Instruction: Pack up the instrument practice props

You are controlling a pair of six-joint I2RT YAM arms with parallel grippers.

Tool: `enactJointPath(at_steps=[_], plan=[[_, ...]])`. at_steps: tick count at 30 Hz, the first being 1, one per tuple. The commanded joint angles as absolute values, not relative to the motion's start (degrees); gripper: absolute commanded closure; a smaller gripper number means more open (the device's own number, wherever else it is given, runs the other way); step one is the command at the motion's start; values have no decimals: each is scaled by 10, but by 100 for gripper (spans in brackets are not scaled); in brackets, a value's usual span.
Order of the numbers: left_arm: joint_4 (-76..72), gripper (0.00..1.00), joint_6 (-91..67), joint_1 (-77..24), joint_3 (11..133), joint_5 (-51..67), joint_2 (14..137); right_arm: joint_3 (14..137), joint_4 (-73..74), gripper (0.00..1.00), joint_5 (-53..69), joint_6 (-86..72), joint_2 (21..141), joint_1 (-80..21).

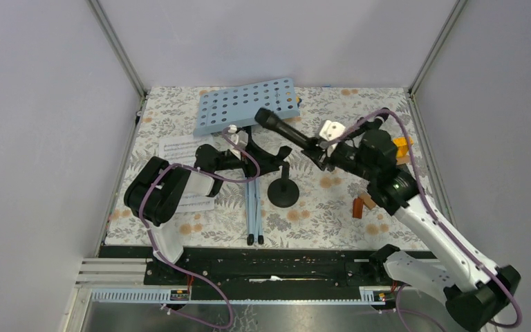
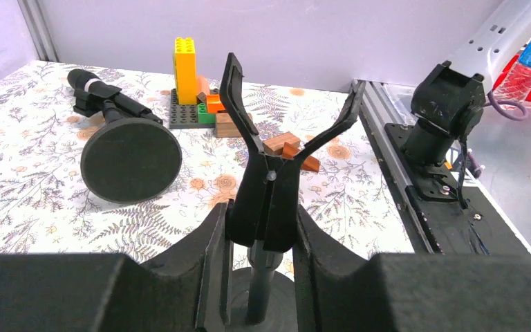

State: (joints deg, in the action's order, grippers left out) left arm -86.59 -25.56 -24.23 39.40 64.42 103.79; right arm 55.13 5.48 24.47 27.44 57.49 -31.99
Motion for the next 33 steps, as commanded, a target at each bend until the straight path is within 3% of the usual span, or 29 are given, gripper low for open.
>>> enactJointPath(at_steps=[1,7,15,26,33], plan=[[-919,80,-254,-242,387,624,1035,514,-60,100,140,164,492,-321],[-919,71,-260,-243,366,593,1027,425,-33,100,65,23,399,-321],[-919,72,-286,-245,321,524,993,330,23,100,-29,-162,353,-321],[-878,76,-276,-274,211,434,867,274,-138,100,-55,-266,574,-321],[-618,77,-170,-391,186,315,711,345,-229,100,-22,-307,758,-321]])
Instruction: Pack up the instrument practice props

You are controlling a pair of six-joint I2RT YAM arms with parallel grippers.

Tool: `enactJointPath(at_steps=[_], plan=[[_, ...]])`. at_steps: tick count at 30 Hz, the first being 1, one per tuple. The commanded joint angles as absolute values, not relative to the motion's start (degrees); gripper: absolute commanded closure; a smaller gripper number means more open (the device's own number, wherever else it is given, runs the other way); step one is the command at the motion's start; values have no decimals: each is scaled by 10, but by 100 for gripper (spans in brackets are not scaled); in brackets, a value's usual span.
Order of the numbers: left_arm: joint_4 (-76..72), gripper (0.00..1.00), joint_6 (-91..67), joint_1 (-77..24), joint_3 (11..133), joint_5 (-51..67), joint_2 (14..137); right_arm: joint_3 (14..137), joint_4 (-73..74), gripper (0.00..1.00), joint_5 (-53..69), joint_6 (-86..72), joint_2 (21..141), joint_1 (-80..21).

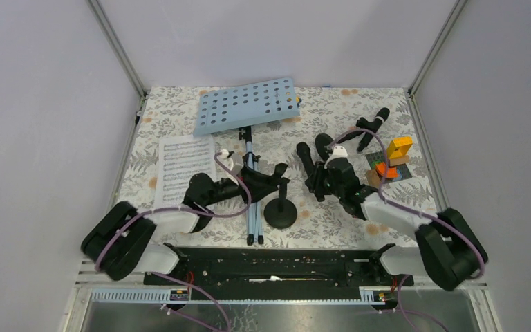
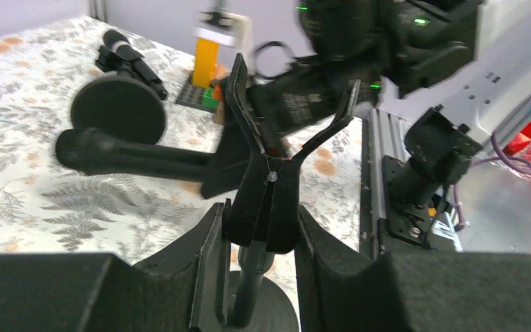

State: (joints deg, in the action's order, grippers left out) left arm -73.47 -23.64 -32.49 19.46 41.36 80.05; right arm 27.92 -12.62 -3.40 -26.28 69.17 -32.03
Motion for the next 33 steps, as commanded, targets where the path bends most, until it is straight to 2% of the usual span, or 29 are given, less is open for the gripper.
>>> enactJointPath(at_steps=[1,9,13,16,18,24,27,30,33], plan=[[-590,76,-157,-408,181,287,687,358,-239,100,-10,-320,784,-321],[-494,75,-165,-424,146,184,578,470,-340,100,67,-426,1001,-336],[-470,75,-166,-424,137,162,545,531,-341,100,49,-441,1077,-369],[-449,75,-166,-424,134,152,532,552,-328,88,5,-443,1108,-387],[-439,75,-165,-424,134,149,525,555,-323,69,-20,-442,1117,-394],[-435,75,-166,-424,126,145,518,539,-324,39,-26,-414,1113,-395],[-435,74,-166,-424,125,148,522,531,-324,33,-16,-390,1094,-395],[-430,69,-161,-424,128,158,525,512,-314,33,-13,-367,1056,-395],[-420,68,-157,-424,129,161,520,449,-342,33,-23,-356,983,-394]])
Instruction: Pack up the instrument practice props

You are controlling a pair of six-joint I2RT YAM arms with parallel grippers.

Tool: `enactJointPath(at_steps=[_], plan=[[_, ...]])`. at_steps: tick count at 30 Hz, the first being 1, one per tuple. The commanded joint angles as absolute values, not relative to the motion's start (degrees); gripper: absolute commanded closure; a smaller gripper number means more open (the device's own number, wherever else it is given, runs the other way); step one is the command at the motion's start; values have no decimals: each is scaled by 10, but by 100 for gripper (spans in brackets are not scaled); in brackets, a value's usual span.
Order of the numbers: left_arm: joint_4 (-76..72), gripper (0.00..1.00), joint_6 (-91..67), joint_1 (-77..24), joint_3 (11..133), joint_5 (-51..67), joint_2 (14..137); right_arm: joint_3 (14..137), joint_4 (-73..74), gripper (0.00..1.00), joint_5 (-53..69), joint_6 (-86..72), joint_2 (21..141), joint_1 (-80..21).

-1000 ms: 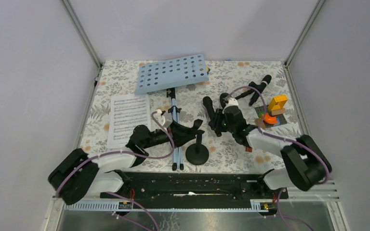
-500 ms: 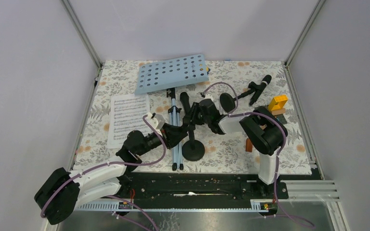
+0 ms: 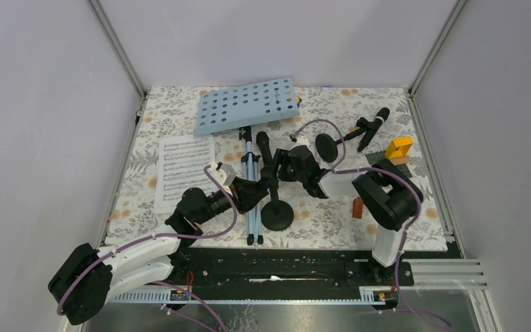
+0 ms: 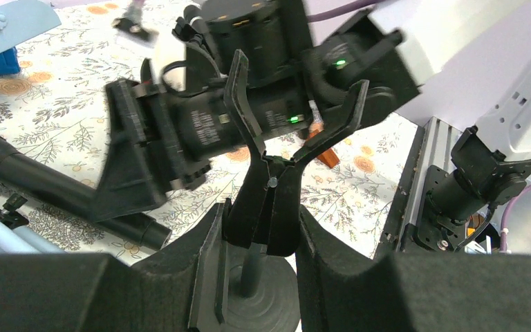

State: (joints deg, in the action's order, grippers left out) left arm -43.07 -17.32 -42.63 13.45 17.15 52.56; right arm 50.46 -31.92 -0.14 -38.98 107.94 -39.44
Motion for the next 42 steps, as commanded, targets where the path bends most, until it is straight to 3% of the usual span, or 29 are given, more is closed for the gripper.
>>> enactJointPath(at_steps=[1,7,11,13,16,18,26,31,33,35,40,42], plan=[[-419,68,-158,-424,129,160,517,422,-349,33,-30,-350,957,-395],[-400,67,-162,-424,138,160,505,222,-456,32,-50,-284,782,-395],[-389,67,-157,-424,141,161,501,66,-724,30,5,-247,733,-395],[-388,66,-156,-424,141,158,503,35,-840,29,95,-207,745,-395],[-395,65,-160,-424,144,163,513,49,-923,29,251,-172,780,-400],[-396,64,-160,-424,149,173,522,66,-957,29,281,-142,806,-417],[-375,59,-155,-424,165,191,525,146,-944,27,234,-67,868,-438],[-370,59,-153,-424,166,192,524,187,-944,32,264,-73,899,-445],[-367,57,-156,-424,170,192,522,193,-943,36,273,-73,911,-450],[-364,56,-158,-424,171,196,521,195,-942,48,281,-66,920,-451],[-357,48,-162,-424,173,197,512,187,-945,98,255,-44,937,-453],[-356,39,-164,-424,174,196,508,177,-959,100,232,-44,938,-454]])
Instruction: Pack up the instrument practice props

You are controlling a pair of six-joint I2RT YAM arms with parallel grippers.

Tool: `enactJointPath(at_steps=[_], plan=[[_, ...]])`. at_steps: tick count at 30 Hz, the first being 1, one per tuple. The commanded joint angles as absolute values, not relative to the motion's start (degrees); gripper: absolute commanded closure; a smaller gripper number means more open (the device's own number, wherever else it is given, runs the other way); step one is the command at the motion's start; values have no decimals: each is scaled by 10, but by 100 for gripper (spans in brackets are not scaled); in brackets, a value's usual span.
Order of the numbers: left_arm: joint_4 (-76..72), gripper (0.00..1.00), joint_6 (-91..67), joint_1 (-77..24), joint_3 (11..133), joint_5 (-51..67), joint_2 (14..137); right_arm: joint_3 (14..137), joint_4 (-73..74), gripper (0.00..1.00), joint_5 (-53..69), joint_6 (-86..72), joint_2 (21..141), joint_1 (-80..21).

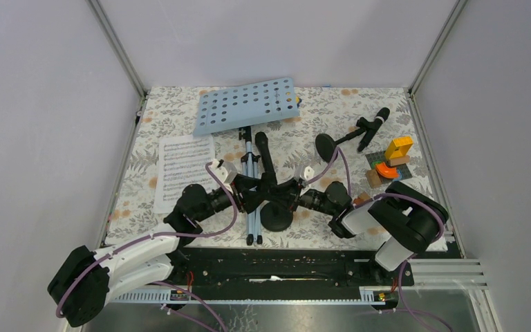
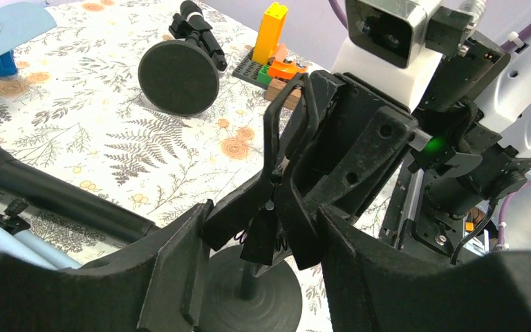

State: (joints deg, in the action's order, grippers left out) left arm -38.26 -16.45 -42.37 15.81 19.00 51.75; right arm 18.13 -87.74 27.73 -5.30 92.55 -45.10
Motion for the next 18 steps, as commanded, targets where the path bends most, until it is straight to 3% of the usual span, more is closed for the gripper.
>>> enactJointPath(at_steps=[1,8,12,18], plan=[[-356,34,-167,-424,175,193,504,172,-960,100,222,-43,936,-455],[-341,2,-187,-424,187,187,480,134,-938,100,169,-25,867,-455],[-242,1,-194,-423,230,162,440,128,-808,100,138,24,761,-455],[92,1,-254,-423,384,-38,408,231,-488,98,157,71,620,-455]])
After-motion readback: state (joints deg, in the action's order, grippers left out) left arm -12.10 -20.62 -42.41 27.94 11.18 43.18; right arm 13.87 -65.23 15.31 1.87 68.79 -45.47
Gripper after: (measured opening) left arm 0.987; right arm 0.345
